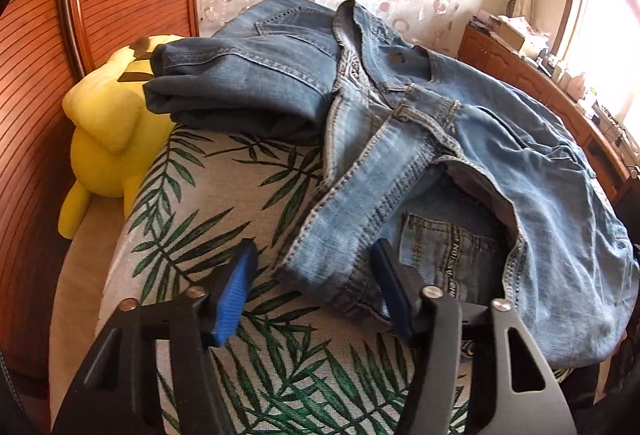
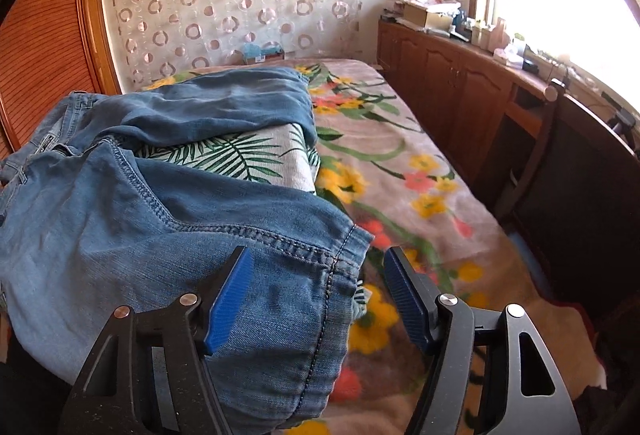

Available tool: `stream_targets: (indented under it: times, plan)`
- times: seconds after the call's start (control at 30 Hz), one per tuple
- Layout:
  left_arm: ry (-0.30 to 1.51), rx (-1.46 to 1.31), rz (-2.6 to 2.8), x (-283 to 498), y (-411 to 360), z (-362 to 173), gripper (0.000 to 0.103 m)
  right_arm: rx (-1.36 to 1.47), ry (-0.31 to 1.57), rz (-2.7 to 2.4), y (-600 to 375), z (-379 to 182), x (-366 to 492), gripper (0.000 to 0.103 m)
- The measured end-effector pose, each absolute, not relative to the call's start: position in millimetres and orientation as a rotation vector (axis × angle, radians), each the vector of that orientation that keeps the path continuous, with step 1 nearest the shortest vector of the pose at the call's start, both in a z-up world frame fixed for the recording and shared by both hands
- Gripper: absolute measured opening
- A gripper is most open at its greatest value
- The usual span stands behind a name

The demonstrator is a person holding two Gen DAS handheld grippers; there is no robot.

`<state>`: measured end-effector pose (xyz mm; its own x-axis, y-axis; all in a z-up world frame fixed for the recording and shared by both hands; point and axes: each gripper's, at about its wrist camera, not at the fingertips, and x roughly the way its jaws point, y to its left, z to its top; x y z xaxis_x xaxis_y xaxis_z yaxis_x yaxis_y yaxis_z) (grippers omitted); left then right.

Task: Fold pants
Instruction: 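Lower the left gripper to the jeans waist while the right gripper reaches a leg edge, then close the left gripper on the waist while the right gripper pinches the leg edge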

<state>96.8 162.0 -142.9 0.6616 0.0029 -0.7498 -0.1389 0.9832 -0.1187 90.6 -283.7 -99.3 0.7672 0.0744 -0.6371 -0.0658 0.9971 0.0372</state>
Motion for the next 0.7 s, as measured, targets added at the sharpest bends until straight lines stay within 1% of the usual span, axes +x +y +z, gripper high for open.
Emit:
stream_targets:
  times: [0.07, 0.2, 0.23, 0.27, 0.3, 0.37, 0.4, 0.47, 0.53, 0.7]
  plan:
    - [0.844, -0.170, 0.075, 97.4, 160.6, -142.8, 0.053, 0.001, 0.709, 0.085, -276.6, -99.6, 91.5, 0.061]
    - [0.838, -0.170, 0.056, 97.6, 160.7, -142.4, 0.047, 0.001, 0.724, 0.108, -270.0, -99.1, 89.9, 0.051]
    - [0.839, -0.168, 0.050, 97.4, 160.1, -142.4, 0.043, -0.001, 0.723, 0.112, -271.5, -98.2, 88.2, 0.048]
    - [0.840, -0.167, 0.039, 96.8, 159.6, -142.0, 0.040, -0.007, 0.721, 0.113, -272.1, -97.4, 85.3, 0.043]
    - [0.841, -0.169, 0.035, 96.7, 159.2, -141.8, 0.039, -0.017, 0.717, 0.112, -273.4, -96.0, 83.5, 0.040]
    - [0.843, -0.170, 0.034, 95.2, 158.1, -140.3, 0.033, -0.034, 0.712, 0.107, -276.6, -94.7, 82.2, 0.029]
    - [0.840, -0.165, 0.027, 92.9, 156.6, -138.2, 0.032, -0.037, 0.709, 0.102, -281.0, -96.5, 84.6, 0.027]
    - [0.831, -0.157, 0.023, 88.8, 154.3, -134.9, 0.028, -0.042, 0.703, 0.103, -284.1, -97.4, 85.6, 0.018]
    - [0.818, -0.148, 0.015, 83.9, 152.1, -129.0, 0.026, -0.049, 0.692, 0.103, -285.7, -97.5, 87.6, 0.013]
    - [0.766, -0.130, -0.002, 63.4, 142.9, -105.3, 0.021, -0.081, 0.621, 0.099, -283.8, -82.6, 76.9, 0.010]
